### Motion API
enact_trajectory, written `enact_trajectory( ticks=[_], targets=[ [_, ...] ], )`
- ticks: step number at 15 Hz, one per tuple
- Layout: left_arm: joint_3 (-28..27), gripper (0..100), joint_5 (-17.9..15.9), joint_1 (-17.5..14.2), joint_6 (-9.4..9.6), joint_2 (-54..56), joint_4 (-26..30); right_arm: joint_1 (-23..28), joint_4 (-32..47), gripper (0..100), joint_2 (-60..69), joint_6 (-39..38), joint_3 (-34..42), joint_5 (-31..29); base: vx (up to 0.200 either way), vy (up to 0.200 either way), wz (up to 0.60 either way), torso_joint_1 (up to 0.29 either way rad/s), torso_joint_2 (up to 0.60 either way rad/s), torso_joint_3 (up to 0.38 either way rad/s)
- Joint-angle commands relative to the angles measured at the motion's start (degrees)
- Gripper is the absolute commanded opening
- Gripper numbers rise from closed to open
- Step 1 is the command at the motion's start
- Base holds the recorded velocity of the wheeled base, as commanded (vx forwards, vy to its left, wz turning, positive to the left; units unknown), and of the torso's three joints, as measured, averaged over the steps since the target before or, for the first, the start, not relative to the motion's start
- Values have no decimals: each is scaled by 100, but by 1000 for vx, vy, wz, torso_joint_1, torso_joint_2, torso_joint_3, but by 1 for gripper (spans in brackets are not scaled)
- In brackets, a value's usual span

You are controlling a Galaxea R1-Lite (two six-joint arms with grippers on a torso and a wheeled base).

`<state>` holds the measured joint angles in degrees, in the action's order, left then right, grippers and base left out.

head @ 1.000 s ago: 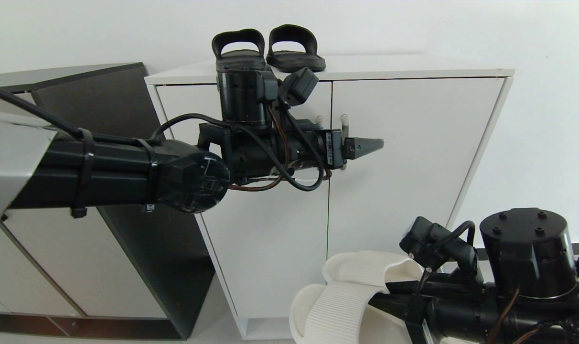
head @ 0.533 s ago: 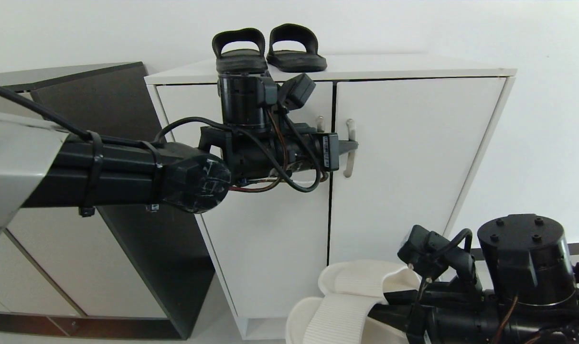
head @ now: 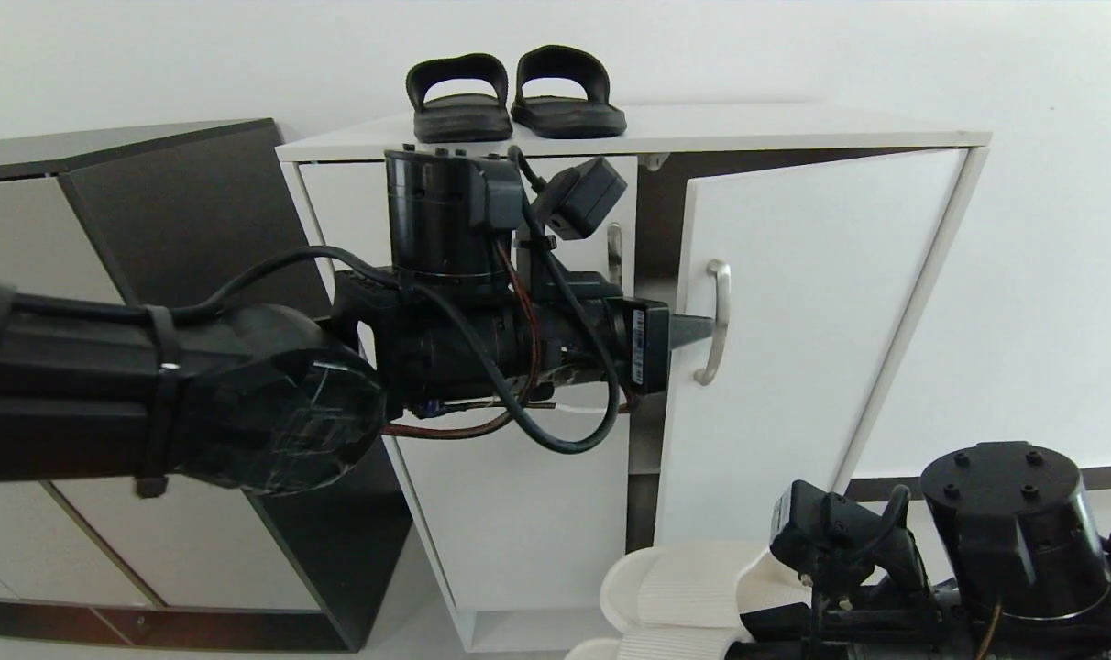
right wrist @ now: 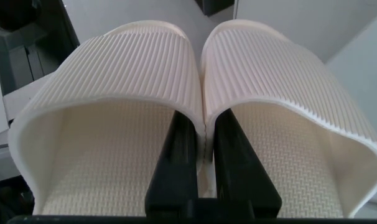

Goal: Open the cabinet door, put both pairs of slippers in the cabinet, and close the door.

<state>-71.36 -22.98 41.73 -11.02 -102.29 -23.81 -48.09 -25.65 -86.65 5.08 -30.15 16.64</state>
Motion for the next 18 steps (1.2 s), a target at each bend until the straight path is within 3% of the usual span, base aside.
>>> enact_trajectory(
  ticks=[1, 4, 6, 9, 10, 12, 14, 15, 17, 18],
  targets=[
    [316, 0, 30, 143, 39, 464, -10, -16, -2, 0, 69, 1, 26, 6, 0, 0, 0, 0, 0, 0],
    [545, 0, 259, 90, 39, 658, -71, -113, 7, 0, 131, -16, 18, 6, 0, 0, 0, 0, 0, 0],
    [483, 0, 259, -86, -5, 456, -256, -209, 34, 0, 131, -43, -9, -47, 0, 0, 0, 0, 0, 0],
    [167, 0, 268, -95, -14, -54, -555, -227, 42, 0, 131, -51, -17, -56, 0, 0, 0, 0, 0, 0],
    [-79, 0, 268, -86, -58, -230, -528, -227, 34, 0, 122, -43, -17, -56, 0, 0, 0, 0, 0, 0],
    [-343, 0, 408, -7, -383, -458, -555, -236, 42, 0, 96, -43, -26, -64, 0, 0, 0, 0, 0, 0],
    [-422, 0, 461, 20, -410, -590, -564, -376, 139, 0, 148, -60, -88, -73, 0, 0, 0, 0, 0, 0],
    [-422, 0, 461, 46, -392, -617, -564, -570, 376, 0, 236, -95, -211, -311, 0, 0, 0, 0, 0, 0],
    [-449, 0, 461, 90, -401, -652, -616, -1106, 869, 0, 236, -473, -545, -1348, 0, 0, 0, 0, 0, 0],
    [-466, 0, 461, 90, -401, -661, -643, -1273, 913, 0, 184, -754, -642, -1532, 0, 0, 0, 0, 0, 0]
  ],
)
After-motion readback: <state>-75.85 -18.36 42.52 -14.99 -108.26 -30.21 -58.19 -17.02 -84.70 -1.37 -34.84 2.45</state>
